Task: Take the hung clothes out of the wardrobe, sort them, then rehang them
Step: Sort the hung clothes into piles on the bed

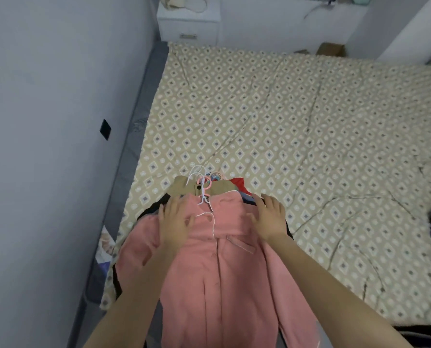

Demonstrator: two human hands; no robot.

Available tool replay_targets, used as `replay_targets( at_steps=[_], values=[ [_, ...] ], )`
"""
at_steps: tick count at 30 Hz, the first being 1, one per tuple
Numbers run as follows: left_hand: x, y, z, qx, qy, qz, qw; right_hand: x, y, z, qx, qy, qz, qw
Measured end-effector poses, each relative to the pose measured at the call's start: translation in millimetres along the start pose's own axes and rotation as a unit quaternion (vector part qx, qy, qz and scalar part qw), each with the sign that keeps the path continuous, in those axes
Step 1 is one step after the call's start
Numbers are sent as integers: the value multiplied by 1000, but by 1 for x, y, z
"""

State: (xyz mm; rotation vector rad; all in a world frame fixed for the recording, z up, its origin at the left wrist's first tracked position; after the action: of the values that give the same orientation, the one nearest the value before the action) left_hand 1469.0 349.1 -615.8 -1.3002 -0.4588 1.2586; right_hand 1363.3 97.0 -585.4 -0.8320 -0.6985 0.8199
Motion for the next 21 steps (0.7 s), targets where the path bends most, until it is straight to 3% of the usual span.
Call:
replay_targets(
  at_steps=[8, 21],
  values=[
    [-139, -15, 16, 20, 119, -49, 992, -86, -53, 83, -36, 59, -24, 997],
    [-395, 48, 131, 37, 176, -77, 981, -308, -90, 273, -91, 133, -54, 985]
  ],
)
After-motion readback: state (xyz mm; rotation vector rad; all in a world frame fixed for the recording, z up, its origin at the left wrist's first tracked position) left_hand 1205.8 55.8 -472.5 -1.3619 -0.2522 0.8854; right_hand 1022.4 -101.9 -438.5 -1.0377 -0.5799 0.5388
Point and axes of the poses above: each hand's wrist, its own z-axis away from the middle knuckle, its own y-axis out of the palm, x = y × z, the point moved 7 cm from there along -z, towards the middle knuckle, and after that the axes turned 11 degrees about x, right-handed, at the moved point
